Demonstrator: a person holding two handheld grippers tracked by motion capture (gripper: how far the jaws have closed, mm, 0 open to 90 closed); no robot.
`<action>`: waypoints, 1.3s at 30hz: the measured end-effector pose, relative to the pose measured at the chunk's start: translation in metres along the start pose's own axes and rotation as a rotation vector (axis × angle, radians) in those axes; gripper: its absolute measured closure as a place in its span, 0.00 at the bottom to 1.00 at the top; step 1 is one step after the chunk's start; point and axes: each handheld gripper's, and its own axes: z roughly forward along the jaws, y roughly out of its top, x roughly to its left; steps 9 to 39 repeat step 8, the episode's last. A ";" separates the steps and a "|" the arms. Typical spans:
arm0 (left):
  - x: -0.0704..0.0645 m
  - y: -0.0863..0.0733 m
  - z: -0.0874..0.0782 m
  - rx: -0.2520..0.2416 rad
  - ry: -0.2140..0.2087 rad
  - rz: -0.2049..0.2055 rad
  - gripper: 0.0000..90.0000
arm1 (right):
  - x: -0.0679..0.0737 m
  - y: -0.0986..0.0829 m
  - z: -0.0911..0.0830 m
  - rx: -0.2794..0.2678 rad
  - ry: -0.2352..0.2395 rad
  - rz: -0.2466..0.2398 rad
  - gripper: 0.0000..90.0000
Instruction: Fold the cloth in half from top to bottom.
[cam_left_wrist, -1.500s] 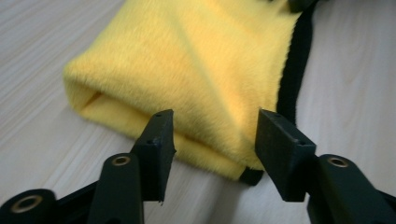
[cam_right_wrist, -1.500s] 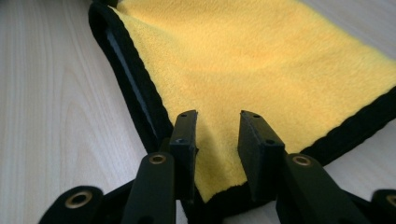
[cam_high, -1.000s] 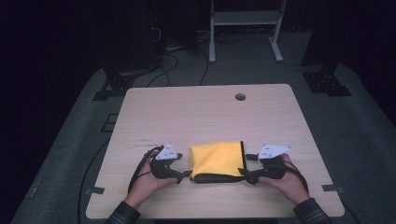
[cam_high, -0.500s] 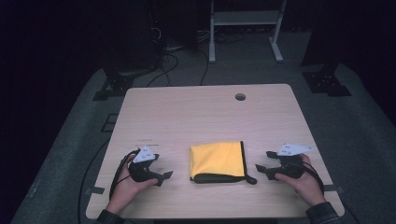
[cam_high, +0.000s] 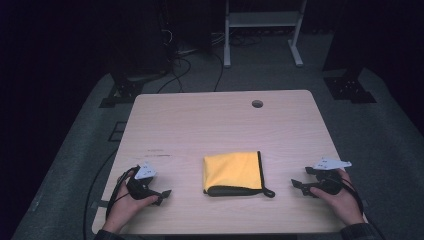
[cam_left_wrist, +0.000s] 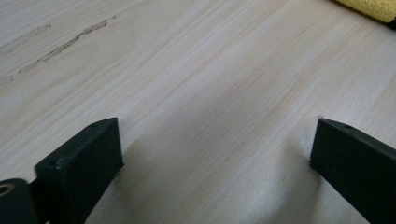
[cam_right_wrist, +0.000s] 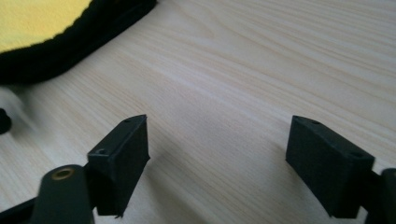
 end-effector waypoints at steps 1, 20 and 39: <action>0.001 -0.001 0.001 -0.012 0.005 -0.004 0.00 | 0.002 0.000 0.001 0.007 -0.028 -0.022 0.21; 0.001 -0.001 0.001 -0.014 0.006 -0.006 0.00 | 0.003 0.001 0.002 0.015 -0.033 -0.029 0.19; 0.001 -0.001 0.001 -0.014 0.006 -0.006 0.00 | 0.003 0.001 0.002 0.015 -0.033 -0.029 0.19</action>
